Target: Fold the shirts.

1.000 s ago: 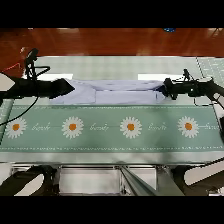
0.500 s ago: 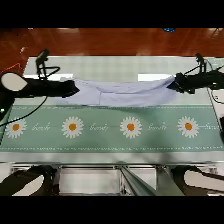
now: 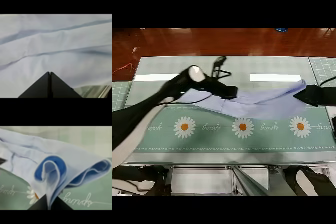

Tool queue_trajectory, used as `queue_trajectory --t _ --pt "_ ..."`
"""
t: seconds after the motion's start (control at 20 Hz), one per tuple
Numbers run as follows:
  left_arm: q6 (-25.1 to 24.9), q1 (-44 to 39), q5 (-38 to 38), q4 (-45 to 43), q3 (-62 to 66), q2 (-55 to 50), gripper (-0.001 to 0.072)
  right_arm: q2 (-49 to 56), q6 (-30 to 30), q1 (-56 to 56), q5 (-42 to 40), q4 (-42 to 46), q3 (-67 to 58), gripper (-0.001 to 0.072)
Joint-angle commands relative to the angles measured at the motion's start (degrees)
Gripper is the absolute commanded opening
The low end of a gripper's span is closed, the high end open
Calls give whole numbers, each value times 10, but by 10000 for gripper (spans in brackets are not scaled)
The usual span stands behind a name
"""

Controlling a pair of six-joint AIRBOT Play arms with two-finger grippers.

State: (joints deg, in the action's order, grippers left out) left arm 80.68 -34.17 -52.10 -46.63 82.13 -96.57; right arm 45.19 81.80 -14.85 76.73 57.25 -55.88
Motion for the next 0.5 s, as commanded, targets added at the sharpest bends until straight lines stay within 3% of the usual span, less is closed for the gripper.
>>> queue_trajectory --t 0.0,0.2,0.3,0.45 --pt "43 -79 -55 6 140 -130 22 -85 32 0 29 2 13 24" --pt "51 -155 -65 60 195 -201 22 -107 40 0 35 -19 13 24" --pt "15 -179 -78 83 206 -216 22 -106 40 0 31 -22 13 24" --pt "6 -158 -107 80 206 -198 22 -106 40 0 29 -20 13 24"
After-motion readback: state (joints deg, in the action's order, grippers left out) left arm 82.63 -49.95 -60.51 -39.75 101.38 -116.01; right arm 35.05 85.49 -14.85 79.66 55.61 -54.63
